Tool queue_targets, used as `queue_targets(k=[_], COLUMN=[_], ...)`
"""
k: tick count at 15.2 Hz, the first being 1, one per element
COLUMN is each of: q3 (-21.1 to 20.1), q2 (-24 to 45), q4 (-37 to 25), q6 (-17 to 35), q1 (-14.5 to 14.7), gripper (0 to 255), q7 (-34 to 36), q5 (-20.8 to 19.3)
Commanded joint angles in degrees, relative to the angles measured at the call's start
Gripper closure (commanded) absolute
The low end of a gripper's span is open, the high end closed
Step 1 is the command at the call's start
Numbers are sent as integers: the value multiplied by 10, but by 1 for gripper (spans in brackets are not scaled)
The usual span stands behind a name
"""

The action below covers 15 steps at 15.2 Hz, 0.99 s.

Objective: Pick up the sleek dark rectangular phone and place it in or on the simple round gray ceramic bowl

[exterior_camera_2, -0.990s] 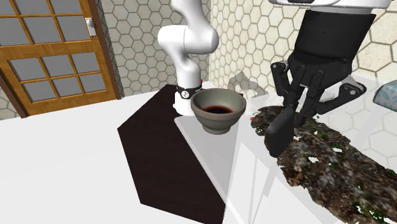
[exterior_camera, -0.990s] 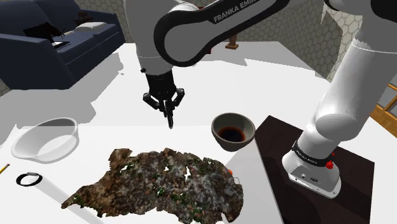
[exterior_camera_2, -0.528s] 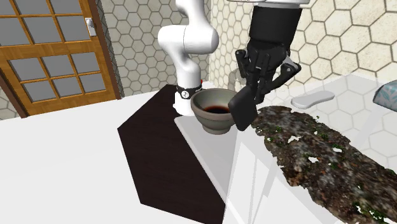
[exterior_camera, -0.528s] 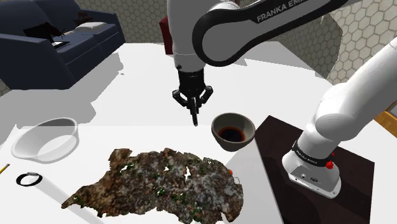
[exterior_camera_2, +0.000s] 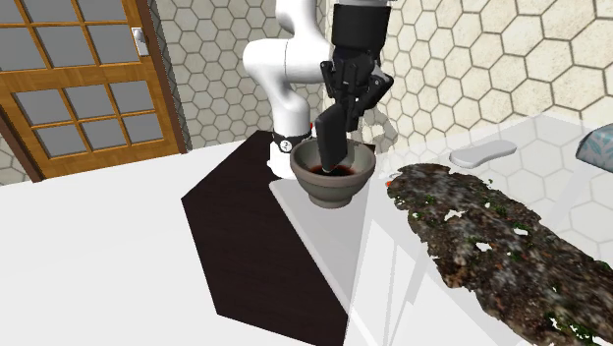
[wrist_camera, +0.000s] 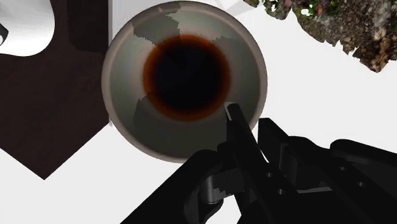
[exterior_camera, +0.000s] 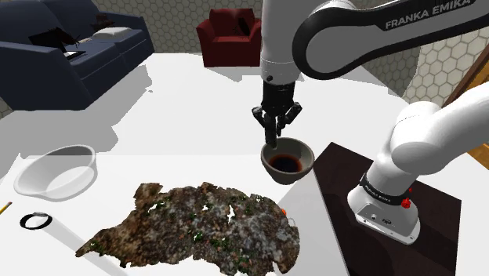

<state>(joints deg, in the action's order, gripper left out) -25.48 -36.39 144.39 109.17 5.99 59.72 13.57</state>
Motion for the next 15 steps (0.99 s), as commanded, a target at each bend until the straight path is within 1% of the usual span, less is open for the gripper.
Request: queue_targets(k=[1, 2, 3, 15], q3=[19, 29, 31, 5], q2=[-53, -79, -84, -53], q4=[41, 58, 62, 136], q6=[-16, -26, -28, 77], q1=[12, 16, 18, 23], gripper=[255, 255, 255, 255], q7=[-16, -24, -26, -25], q5=[6, 6, 6, 27])
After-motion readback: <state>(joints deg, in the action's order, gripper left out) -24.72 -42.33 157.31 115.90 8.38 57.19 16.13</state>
